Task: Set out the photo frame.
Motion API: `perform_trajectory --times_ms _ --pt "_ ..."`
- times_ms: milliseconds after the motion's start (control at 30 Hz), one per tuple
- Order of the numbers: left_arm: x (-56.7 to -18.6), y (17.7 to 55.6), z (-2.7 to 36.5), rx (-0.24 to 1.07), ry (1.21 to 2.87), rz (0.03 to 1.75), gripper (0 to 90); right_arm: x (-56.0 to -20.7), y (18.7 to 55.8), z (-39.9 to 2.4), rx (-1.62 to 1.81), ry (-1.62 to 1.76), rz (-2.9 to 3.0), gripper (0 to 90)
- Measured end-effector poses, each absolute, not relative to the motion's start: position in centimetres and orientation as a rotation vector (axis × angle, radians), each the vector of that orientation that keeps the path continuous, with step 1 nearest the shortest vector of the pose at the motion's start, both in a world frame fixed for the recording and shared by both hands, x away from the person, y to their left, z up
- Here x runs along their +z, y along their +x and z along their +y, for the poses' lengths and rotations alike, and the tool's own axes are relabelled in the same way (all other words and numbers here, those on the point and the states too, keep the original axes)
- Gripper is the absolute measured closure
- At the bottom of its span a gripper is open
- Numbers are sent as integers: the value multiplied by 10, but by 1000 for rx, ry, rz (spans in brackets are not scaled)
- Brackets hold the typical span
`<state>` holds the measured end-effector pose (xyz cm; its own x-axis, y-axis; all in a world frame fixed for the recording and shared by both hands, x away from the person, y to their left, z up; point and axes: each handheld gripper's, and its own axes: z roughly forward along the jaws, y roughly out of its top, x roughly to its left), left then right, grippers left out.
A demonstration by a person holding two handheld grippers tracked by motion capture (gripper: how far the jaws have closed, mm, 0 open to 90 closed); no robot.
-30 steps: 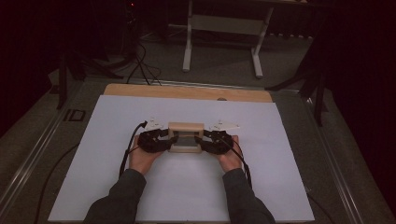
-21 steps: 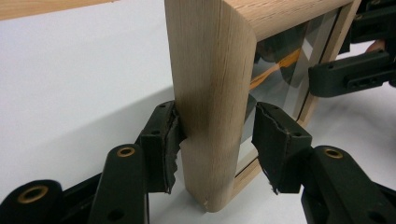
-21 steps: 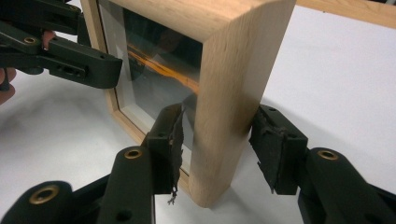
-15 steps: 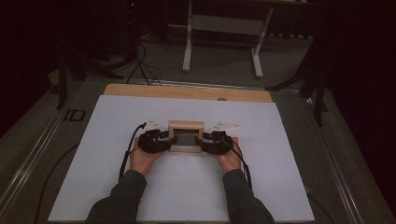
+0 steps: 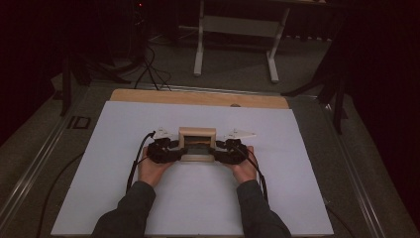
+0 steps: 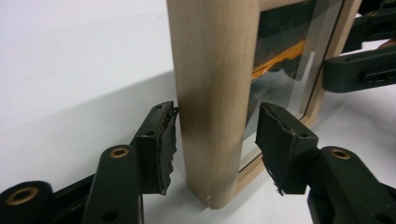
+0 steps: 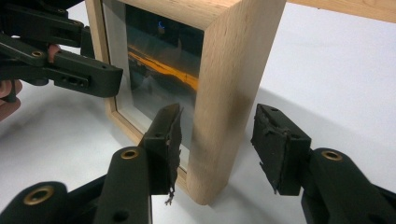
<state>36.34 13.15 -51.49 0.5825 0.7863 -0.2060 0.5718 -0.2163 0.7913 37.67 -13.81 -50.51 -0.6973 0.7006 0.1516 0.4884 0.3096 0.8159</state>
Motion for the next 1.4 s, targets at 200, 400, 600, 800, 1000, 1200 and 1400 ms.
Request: perform_trajectory --times_ms 200,400,600,800,1000,1200,1400 --pt "-512 360 139 318 1895 1110 448 -502 373 -143 1332 1080 2350 494" --pt "-506 351 152 337 1856 1112 440 -498 368 -148 1336 1057 2349 463" --pt "-496 339 169 373 1801 1109 435 -491 362 -155 1334 1044 2333 435" --pt "-490 328 181 434 1784 1098 436 -486 351 -164 1338 1015 2321 426" --pt "-491 312 202 487 1779 1108 435 -482 336 -182 1338 995 2298 413" --pt "-490 301 218 501 1780 1109 436 -480 321 -207 1334 1006 2251 409" --pt "-490 292 225 523 1800 1102 436 -481 310 -233 1321 1039 2205 404"
